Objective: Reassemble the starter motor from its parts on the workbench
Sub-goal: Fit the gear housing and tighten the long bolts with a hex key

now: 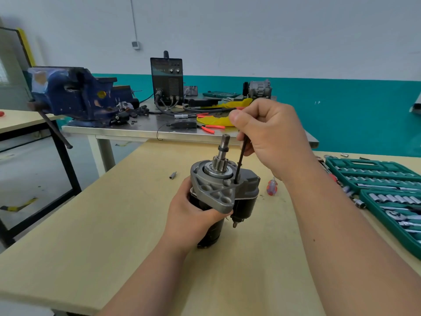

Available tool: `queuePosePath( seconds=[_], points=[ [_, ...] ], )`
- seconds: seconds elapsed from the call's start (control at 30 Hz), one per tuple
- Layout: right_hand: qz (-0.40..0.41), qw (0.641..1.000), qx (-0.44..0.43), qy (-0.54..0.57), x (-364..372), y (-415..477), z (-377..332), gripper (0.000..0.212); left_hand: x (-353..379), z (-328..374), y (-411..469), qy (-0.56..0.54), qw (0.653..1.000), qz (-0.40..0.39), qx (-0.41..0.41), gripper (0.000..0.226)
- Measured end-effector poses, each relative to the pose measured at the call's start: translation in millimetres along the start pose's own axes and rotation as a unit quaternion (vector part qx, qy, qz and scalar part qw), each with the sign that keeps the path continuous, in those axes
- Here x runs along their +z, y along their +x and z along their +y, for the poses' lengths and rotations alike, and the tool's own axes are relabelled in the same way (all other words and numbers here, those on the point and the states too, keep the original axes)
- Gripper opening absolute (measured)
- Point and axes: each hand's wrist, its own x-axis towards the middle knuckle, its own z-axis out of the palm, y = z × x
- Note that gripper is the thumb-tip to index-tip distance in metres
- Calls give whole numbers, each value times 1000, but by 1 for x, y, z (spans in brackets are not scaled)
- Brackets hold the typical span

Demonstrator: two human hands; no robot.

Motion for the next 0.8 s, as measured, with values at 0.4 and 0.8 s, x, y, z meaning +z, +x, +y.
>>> queuePosePath(
  seconds=[0.4,0.8],
  points=[
    [-57,982,84,162,-5,-4,10,26,2,1,-1,5,1000,5,-3,59],
    [-205,923,138,294,-34,-1,24,13,5,5,-2,7,1000,7,7,59]
  ],
)
